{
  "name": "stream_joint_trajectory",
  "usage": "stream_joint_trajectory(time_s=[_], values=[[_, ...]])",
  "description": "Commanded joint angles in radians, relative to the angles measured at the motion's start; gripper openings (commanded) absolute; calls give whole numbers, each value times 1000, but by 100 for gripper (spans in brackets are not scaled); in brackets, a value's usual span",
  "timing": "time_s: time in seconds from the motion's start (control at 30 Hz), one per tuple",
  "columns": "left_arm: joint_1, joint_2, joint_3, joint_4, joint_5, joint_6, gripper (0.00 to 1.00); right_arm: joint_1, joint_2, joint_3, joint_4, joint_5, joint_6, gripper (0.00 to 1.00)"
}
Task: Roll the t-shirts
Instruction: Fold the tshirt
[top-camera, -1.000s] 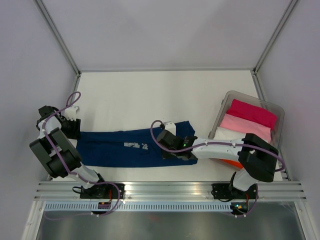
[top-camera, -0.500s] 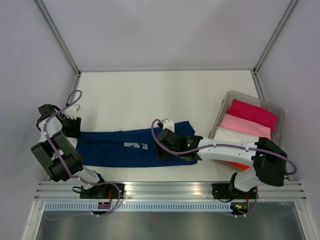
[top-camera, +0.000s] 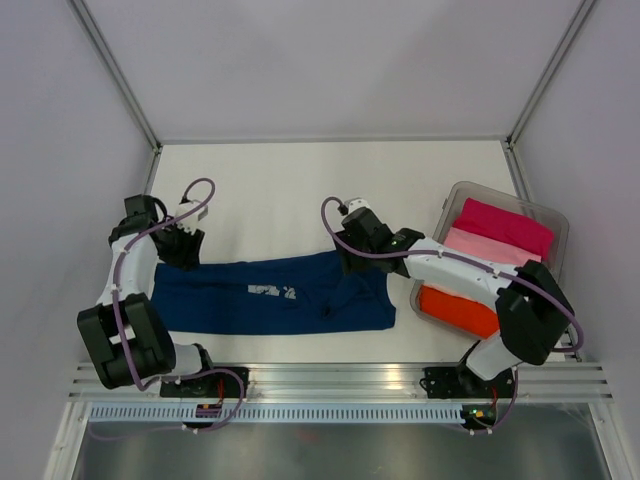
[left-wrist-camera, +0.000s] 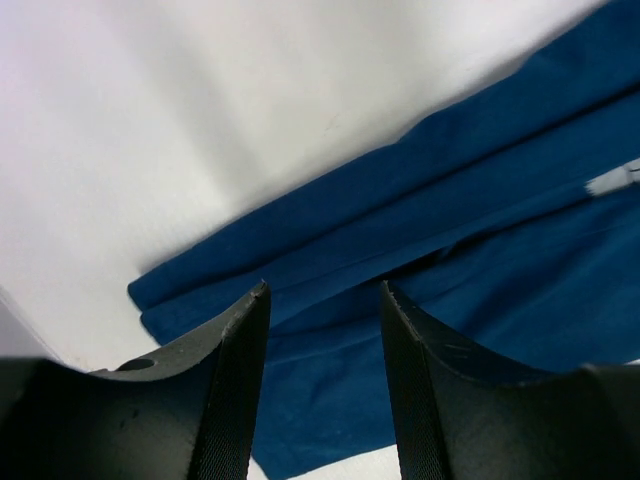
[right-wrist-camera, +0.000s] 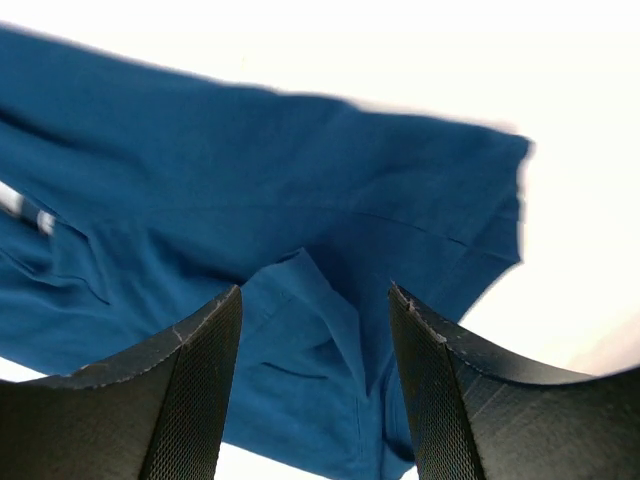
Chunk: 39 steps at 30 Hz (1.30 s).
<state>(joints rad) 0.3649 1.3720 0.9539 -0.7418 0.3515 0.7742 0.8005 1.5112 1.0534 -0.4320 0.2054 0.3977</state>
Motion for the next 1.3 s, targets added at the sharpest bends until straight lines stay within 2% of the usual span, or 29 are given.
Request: stream_joint_trajectory(time_s=[0.0, 0.2, 0.27, 0.3, 0.33, 0.5, 0.53, 0.67, 0.73, 1.03, 1.27], values=[[-78, -50, -6, -27, 46, -62, 54, -24, 58, -1, 71, -83, -89, 66], [-155, -57, -17, -39, 34, -96, 54, -70, 145, -15, 154, -178, -94, 65], [-156, -57, -18, -37, 32, -95, 54, -75, 156, -39, 179, -196, -86, 61], [-155, -54, -18, -37, 27, -96, 54, -78, 158, -47, 211, -202, -82, 57], [-156, -50, -18, -37, 24, -98, 54, -78, 158, -62, 223, -202, -79, 45], [-158, -36, -14, -37, 11, -98, 54, -81, 144, -107, 259, -201, -43, 22], [-156, -36, -15, -39, 12, -96, 54, -81, 123, -131, 262, -202, -37, 14], [-156, -33, -9, -37, 9, -90, 54, -81, 46, -205, 274, -202, -10, 2], [-156, -24, -4, -33, 6, -90, 54, -80, 2, -257, 291, -250, 24, 1], [-156, 5, 9, -27, 3, -93, 54, -57, -196, -437, 309, -227, 127, 1], [-156, 9, 9, -24, 6, -92, 54, 8, -247, -510, 297, -170, 188, 3]])
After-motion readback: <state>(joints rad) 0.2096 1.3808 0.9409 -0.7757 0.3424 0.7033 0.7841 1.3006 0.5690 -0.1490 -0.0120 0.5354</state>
